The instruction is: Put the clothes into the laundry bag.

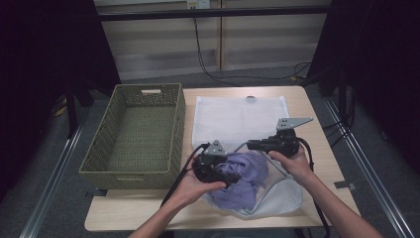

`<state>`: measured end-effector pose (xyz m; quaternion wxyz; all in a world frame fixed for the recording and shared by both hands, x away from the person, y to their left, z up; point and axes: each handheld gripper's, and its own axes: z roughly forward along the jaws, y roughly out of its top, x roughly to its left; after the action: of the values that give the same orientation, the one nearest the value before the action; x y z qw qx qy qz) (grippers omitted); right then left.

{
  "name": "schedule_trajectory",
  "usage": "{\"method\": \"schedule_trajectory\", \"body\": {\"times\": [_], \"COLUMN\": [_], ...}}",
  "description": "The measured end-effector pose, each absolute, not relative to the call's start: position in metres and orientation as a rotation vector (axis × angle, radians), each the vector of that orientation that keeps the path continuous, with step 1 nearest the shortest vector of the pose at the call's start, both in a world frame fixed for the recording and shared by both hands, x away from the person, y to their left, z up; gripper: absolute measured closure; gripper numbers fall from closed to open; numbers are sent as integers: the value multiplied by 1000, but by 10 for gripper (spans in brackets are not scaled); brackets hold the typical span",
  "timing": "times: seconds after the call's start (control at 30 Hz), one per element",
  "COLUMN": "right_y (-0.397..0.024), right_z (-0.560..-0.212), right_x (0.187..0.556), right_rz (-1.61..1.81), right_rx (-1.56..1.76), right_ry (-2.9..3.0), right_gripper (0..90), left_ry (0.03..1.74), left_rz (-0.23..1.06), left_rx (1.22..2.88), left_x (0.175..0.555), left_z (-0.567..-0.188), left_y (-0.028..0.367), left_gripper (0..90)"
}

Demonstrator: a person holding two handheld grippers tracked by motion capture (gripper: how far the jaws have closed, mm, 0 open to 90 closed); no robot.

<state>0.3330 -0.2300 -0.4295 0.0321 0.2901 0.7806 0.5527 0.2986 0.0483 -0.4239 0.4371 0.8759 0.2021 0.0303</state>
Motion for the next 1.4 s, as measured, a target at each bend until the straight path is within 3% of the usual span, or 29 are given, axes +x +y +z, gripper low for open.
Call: {"method": "schedule_trajectory", "body": {"times": [0.17,0.37,0.7,0.93,1.0,1.17,1.27,1.4], "right_y": [-230,-230,-226,-226,-226,-225,-224,-224], "right_z": [-430,-430,-431,-430,-430,-431,-431,-431], "right_x": [333,333,332,332,332,331,331,332], "right_rz": [1700,1698,1686,1681,1680,1676,1675,1674], "right_rx": [896,895,890,878,873,876,873,876], "right_ry": [2404,2404,2416,2418,2420,2424,2426,2426], "right_gripper": [885,885,885,885,885,885,885,885], "left_ry": [525,538,485,470,438,425,436,453], "left_rz": [132,116,92,91,109,122,95,59], "left_rx": [2157,2187,2334,2422,2440,2450,2431,2357], "left_x": [296,291,277,279,278,280,284,286], "left_z": [-413,-433,-470,-486,-487,-485,-482,-471], "left_y": [76,96,85,77,76,80,83,84], "left_gripper": [265,232,73,87,147,500,663,796]}}
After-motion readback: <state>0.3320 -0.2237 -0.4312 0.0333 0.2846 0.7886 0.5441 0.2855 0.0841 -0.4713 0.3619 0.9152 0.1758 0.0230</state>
